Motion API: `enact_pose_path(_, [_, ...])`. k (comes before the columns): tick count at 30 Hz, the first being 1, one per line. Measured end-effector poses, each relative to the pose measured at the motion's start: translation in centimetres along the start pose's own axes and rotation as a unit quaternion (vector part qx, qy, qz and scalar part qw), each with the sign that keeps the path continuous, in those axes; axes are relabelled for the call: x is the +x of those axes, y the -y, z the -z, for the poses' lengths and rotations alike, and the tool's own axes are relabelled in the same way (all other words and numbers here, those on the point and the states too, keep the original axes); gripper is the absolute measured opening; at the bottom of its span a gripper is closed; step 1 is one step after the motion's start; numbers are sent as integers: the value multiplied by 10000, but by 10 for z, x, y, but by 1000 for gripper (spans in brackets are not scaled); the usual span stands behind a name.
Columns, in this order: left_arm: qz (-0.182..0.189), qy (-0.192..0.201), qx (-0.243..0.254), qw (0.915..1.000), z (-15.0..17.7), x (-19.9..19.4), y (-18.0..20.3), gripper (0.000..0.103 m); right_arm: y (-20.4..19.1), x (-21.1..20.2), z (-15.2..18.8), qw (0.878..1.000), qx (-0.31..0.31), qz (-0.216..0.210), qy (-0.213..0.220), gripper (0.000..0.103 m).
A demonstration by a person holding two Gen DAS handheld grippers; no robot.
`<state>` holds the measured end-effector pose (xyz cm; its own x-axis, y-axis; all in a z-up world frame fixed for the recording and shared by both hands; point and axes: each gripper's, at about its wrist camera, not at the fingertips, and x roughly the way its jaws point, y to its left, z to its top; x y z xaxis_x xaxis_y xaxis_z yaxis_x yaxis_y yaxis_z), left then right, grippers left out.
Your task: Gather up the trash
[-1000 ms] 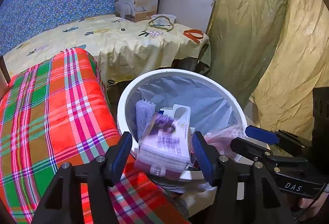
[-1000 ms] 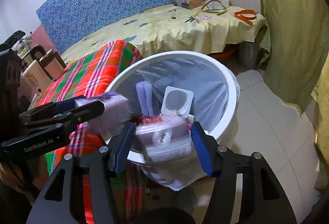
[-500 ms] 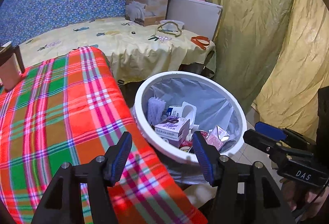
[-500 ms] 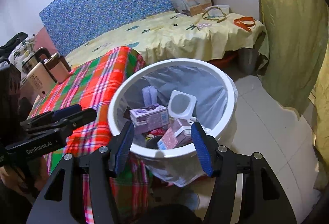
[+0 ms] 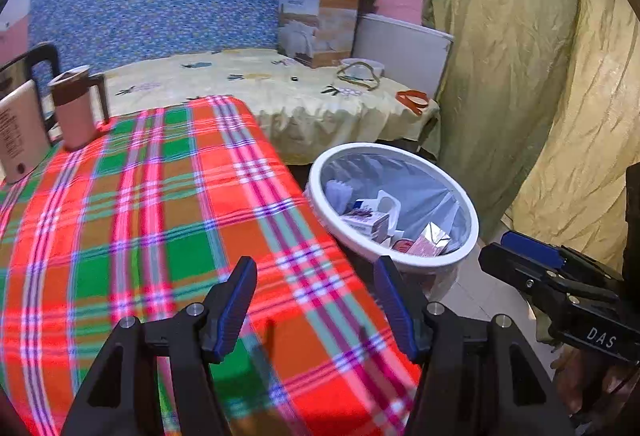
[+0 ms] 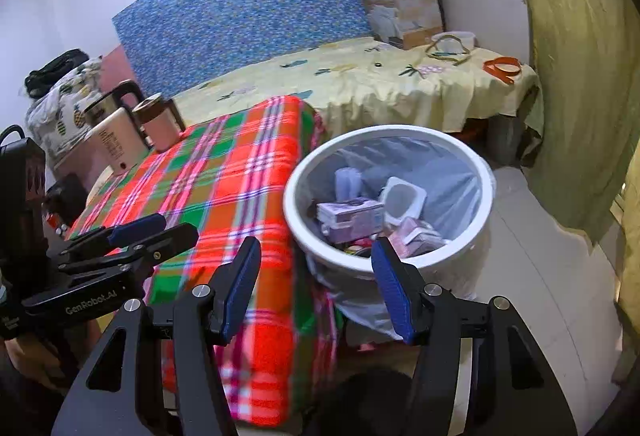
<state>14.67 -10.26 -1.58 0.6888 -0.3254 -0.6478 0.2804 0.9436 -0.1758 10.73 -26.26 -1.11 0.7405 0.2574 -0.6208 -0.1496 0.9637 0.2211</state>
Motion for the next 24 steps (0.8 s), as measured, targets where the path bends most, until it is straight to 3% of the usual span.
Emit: enact_pose_path(24, [-599,263,-288,9974,55,-68,-15,61,-45,-25,24,9980,-585,-164,145,59])
